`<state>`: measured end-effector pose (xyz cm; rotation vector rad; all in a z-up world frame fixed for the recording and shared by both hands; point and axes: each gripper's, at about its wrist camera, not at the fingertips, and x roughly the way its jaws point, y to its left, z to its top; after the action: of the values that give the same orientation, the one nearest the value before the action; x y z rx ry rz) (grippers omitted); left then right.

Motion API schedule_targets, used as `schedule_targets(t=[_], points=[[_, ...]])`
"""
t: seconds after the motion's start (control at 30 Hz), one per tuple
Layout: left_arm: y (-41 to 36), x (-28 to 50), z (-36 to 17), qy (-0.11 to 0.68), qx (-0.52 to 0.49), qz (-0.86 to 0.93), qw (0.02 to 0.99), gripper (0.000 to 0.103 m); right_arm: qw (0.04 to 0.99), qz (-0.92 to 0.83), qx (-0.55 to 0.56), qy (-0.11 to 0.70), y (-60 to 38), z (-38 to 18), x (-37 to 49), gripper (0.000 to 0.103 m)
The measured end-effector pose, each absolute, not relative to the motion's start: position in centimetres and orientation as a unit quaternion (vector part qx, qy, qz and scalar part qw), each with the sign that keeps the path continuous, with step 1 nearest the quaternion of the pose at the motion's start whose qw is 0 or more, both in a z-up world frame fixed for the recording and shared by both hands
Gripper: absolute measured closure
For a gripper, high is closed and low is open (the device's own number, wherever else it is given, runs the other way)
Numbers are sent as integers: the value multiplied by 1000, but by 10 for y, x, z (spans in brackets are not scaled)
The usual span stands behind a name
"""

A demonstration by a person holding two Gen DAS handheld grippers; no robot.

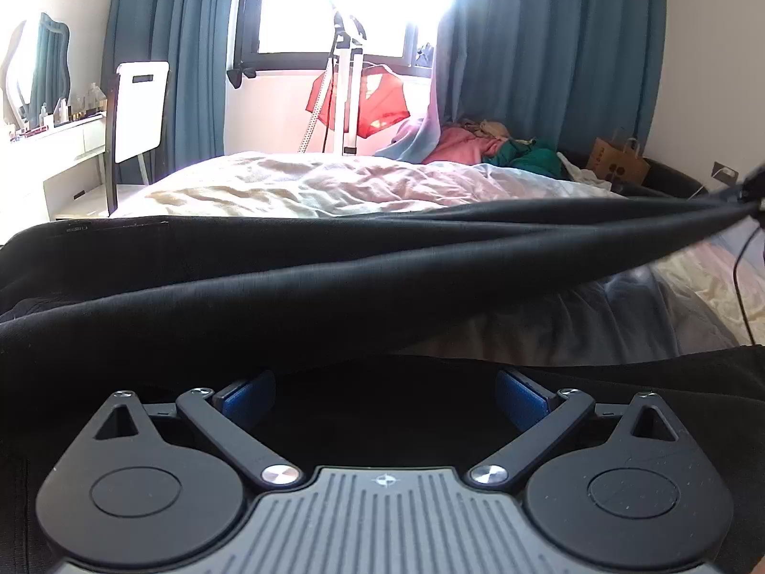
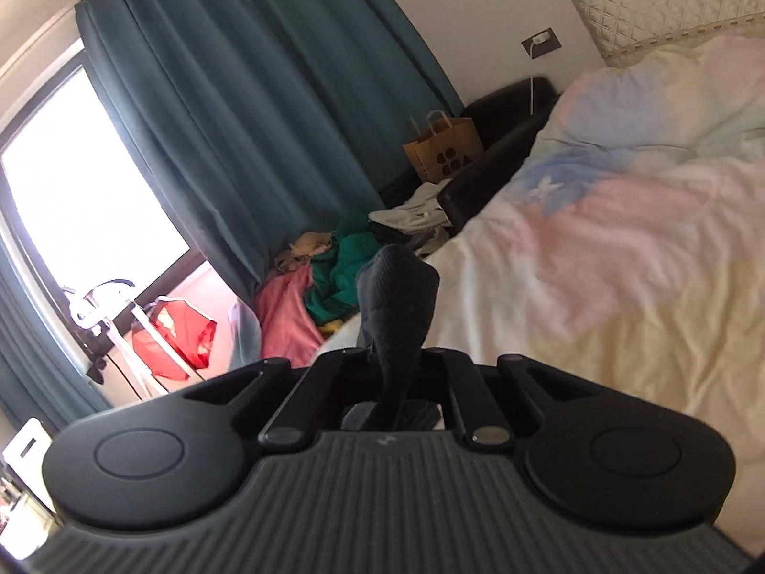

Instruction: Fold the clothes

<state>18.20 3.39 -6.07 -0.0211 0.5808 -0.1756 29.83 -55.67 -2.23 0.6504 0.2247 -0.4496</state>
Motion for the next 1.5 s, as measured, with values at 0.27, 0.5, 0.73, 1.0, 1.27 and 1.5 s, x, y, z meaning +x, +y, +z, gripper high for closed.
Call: schedule_targets(t=[0.27, 0.5, 0.73, 1.0, 1.27, 1.5], points=[[26, 168, -58, 281, 1, -96, 955, 3, 856, -269, 391, 206, -566, -139, 224, 94], [28, 155, -43, 263, 0, -92, 960, 3, 851, -278, 384, 225, -555, -130, 198, 68], [32, 135, -24, 239, 8, -88, 967, 3, 891, -226, 329, 215, -499, -69, 152, 25], [24, 99, -16, 225, 34, -88, 970, 3, 948, -35, 184, 258, -359, -8, 108, 19], [43, 58, -6, 236, 4, -80, 969, 0, 959, -16, 123, 253, -310, -9, 67, 19], [104, 44, -2, 310, -53, -14, 949, 0, 962, -38, 132, 237, -318, -7, 59, 19]])
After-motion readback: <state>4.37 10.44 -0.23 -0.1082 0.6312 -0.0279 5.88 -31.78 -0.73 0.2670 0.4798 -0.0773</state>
